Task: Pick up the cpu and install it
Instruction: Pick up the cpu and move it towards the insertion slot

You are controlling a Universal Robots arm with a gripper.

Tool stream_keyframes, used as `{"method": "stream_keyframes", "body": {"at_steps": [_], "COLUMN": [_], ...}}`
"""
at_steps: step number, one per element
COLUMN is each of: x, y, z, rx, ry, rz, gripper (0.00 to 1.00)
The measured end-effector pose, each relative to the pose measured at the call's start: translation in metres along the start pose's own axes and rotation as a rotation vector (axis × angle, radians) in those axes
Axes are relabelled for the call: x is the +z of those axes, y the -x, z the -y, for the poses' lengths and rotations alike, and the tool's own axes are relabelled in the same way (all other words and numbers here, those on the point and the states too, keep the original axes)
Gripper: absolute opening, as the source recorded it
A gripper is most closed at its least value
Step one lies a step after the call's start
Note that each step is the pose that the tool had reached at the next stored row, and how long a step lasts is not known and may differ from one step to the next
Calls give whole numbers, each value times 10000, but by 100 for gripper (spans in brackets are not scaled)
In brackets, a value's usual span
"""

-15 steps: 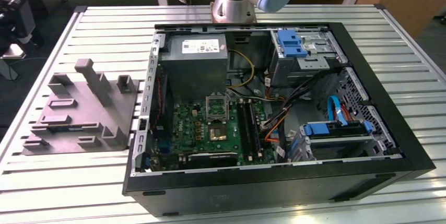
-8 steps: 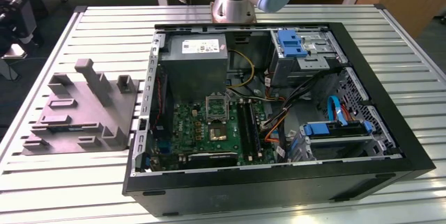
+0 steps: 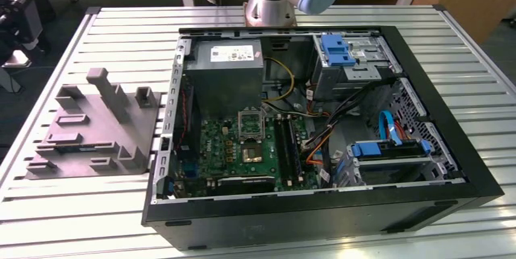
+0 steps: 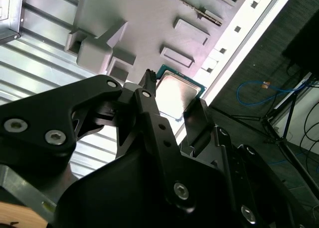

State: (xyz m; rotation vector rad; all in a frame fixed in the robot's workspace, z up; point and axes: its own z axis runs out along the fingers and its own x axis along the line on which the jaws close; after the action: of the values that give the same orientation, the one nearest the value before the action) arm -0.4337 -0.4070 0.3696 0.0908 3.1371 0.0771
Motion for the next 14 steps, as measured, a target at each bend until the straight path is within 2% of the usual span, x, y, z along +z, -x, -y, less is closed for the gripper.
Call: {"method": "stream_keyframes", "body": {"at_steps": [14], "x": [-41], "y": [2], "z": [-2], "rx": [1], "ry": [1], "rz": [1], "gripper": [47]}}
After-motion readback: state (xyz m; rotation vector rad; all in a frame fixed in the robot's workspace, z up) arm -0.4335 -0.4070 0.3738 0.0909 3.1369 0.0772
